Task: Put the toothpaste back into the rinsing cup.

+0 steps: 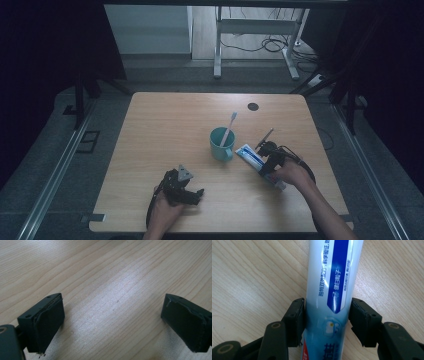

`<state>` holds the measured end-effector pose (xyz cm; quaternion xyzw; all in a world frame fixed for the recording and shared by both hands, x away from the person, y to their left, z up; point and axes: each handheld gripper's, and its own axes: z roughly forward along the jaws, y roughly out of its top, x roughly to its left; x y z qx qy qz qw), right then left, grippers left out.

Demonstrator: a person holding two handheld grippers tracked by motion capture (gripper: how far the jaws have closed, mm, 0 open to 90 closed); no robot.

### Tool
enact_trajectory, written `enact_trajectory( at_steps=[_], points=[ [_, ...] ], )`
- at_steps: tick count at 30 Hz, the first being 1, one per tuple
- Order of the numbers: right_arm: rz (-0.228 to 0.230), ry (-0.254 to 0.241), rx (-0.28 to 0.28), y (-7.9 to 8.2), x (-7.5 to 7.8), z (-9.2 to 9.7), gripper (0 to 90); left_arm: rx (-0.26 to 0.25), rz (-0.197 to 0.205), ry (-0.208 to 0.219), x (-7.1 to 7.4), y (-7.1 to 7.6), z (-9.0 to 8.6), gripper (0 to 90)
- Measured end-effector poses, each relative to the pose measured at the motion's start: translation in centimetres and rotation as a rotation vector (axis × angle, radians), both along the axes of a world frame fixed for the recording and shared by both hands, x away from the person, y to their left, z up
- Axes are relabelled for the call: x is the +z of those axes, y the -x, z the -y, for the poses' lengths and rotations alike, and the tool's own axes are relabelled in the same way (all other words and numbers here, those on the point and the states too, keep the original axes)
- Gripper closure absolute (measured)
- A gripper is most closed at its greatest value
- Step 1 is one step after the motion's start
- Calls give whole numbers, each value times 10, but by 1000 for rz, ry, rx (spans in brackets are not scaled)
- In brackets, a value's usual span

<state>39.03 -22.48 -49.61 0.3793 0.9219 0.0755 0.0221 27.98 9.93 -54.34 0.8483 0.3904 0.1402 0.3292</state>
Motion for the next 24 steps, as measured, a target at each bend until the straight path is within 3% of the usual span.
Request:
enact_trajectory(
  at_steps=[10, 17, 24],
  points=[
    [-22, 38, -4, -5, -3, -8, 492, 0, 0, 0, 0, 0, 0, 51],
    [-41, 27, -34, -7, 2, -5, 642, 0, 0, 0, 0, 0, 0, 51],
    [-30, 8, -46, -6, 6, -2, 700, 0, 0, 1, 0, 0, 0, 51]
  ],
)
